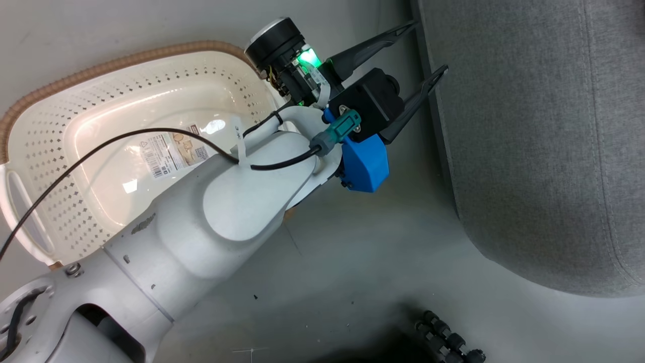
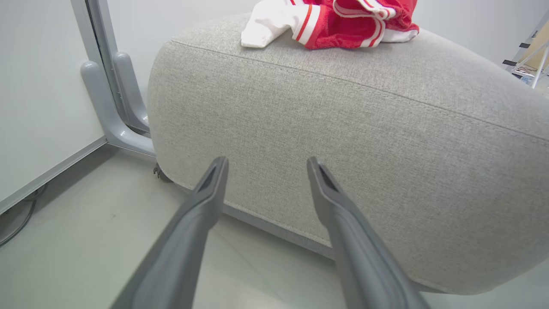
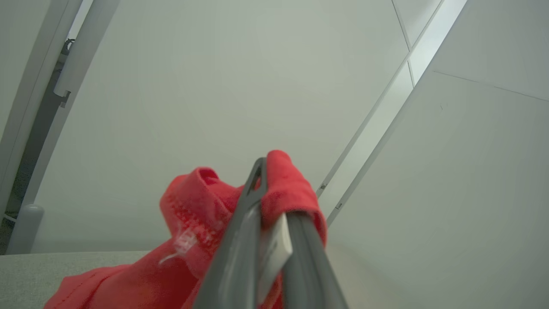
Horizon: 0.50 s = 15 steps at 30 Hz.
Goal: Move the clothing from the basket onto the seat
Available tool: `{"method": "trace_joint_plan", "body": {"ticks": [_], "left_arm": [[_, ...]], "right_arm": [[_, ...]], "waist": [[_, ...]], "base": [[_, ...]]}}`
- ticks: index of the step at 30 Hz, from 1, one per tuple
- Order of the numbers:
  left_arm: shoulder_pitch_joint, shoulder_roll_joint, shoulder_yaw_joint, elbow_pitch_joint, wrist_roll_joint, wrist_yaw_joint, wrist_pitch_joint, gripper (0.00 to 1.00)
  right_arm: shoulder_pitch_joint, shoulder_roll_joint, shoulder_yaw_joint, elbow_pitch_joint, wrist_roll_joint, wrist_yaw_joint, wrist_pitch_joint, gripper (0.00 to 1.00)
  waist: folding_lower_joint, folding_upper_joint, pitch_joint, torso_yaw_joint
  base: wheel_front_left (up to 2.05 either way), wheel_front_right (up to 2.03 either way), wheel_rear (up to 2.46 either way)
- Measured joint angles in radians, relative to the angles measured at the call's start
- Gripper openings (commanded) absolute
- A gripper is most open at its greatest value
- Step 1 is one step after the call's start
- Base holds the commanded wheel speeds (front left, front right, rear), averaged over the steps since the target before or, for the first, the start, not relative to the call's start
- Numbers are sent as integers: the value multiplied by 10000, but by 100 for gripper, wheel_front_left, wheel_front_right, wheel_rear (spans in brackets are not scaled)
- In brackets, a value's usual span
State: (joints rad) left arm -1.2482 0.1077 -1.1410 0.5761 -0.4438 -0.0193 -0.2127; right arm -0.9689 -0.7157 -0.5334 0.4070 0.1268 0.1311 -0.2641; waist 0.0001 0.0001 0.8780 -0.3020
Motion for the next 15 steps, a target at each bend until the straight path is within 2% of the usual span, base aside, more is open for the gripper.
{"method": "trace_joint_plan", "body": {"ticks": [15], "left_arm": [[-215,84,-105,-291,29,144,163,100]], "right_arm": [[678,1994,10,430,-389,0,0,0]], "waist": [[0,0,515,156]], "base": [[0,0,0]]}}
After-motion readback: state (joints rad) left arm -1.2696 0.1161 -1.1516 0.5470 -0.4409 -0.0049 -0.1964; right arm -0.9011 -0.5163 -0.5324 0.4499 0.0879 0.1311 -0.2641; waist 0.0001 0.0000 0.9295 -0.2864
